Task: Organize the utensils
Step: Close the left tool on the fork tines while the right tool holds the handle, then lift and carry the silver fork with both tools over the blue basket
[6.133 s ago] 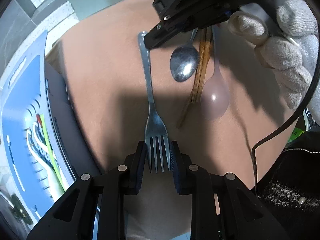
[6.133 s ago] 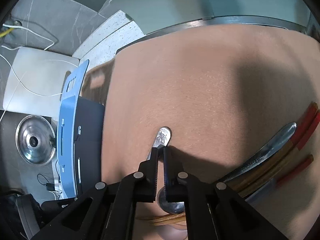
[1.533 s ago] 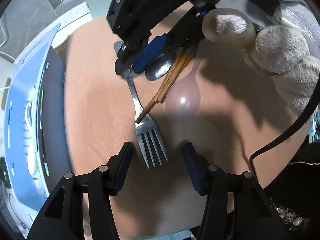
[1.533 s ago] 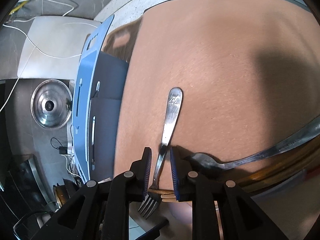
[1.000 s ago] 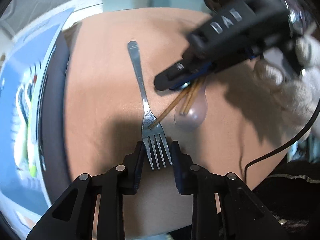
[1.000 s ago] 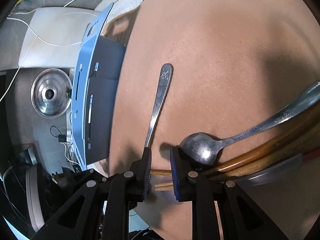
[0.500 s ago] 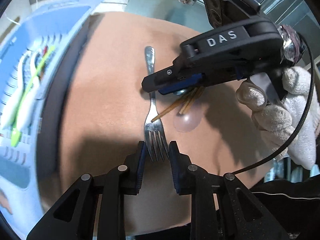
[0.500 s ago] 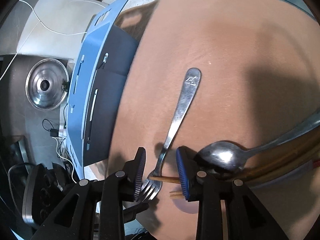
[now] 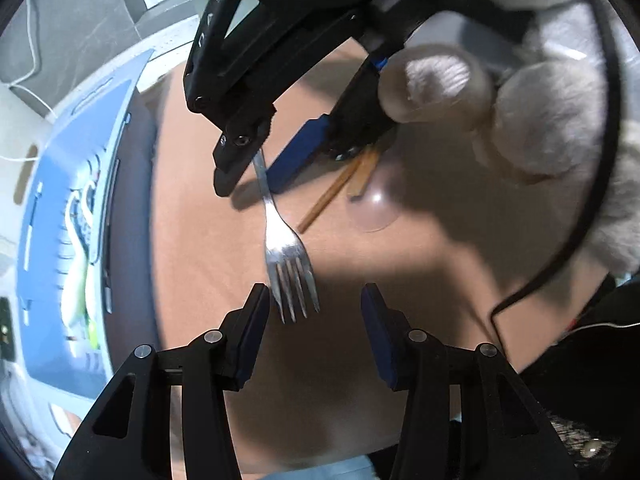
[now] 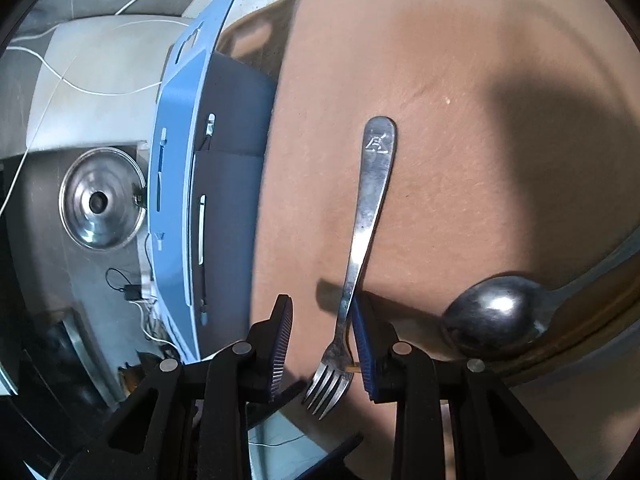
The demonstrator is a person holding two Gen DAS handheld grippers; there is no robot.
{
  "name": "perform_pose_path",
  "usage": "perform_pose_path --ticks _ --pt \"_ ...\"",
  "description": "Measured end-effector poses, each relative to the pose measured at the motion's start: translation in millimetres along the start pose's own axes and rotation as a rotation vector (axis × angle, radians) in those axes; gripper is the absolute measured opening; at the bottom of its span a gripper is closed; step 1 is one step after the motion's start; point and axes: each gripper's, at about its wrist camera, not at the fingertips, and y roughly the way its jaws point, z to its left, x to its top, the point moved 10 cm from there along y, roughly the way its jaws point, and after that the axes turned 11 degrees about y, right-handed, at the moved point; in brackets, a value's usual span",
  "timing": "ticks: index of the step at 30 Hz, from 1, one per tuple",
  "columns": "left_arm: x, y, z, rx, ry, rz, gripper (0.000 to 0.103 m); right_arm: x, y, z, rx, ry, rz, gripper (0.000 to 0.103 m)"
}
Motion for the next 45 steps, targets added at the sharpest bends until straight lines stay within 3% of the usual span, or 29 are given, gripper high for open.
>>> perform_pose_path --ticks 4,11,15,20,24,35,45 --pt "-1 4 5 0.017 0.019 0.019 0.046 0 1 -3 0.036 0.04 0.017 0.023" --pt "-14 3 15 -0.082 -0.057 -0.006 0.026 2 3 -6 0.054 0.049 0.019 0.015" --pt "-14 4 26 -0.156 -0.131 -0.028 0.025 2 4 -2 0.047 0.029 0.007 0.015" --pt "-16 5 34 -0.181 -0.136 -0.039 0.022 1 9 6 0.019 -0.024 -0.021 0.012" --pt "-12 9 33 -0.174 -0.119 -0.039 0.018 -1 9 4 0.017 -0.022 -0.027 0.003" --pt "-1 1 31 -0.165 -0.1 -0.055 0.016 -1 -6 2 0.04 0.0 -0.065 0.003" --pt "6 -33 53 -0.139 -0.078 -0.124 0.015 -4 -39 41 0.097 -0.044 -0.13 0.003"
